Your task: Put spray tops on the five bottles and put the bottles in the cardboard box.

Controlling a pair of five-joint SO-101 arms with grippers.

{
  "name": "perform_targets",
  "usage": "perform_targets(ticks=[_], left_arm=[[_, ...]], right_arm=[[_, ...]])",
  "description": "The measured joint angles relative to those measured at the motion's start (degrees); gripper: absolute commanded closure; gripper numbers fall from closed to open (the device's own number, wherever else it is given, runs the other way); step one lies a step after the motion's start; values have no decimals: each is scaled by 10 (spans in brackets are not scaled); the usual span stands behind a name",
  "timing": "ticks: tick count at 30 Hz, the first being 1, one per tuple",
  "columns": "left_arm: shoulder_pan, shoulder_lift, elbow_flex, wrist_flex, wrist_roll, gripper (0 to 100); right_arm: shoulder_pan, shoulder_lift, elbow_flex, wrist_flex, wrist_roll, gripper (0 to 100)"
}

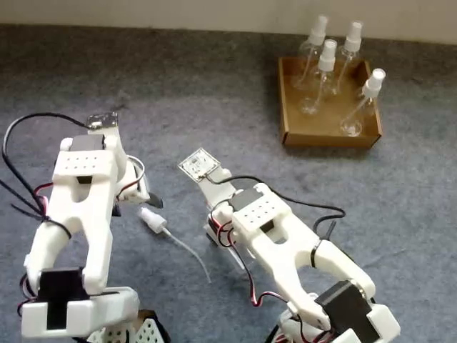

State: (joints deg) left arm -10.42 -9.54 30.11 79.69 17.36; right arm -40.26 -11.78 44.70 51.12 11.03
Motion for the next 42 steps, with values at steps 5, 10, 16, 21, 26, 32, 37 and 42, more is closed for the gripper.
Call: perform_targets(ticks=[5,10,16,21,26,32,37,42], left_arm=[[22,41,-1,-36,71,716],[56,88,-4,-75,125,716],[57,149,-4,-111,138,716],[57,175,-9,-119,138,788],[62,182,-22,-122,139,938],[65,184,-23,-122,139,995],[62,186,-48,-119,127,996],[-3,194,-178,-119,41,996]], right_arm=[[0,0,0,-3,0,994],[0,0,0,-3,0,994],[0,0,0,-3,0,994],[0,0,0,-3,0,994],[2,0,0,-3,0,994],[2,0,0,-3,1,994],[2,0,0,-3,1,994],[2,0,0,-3,1,994]])
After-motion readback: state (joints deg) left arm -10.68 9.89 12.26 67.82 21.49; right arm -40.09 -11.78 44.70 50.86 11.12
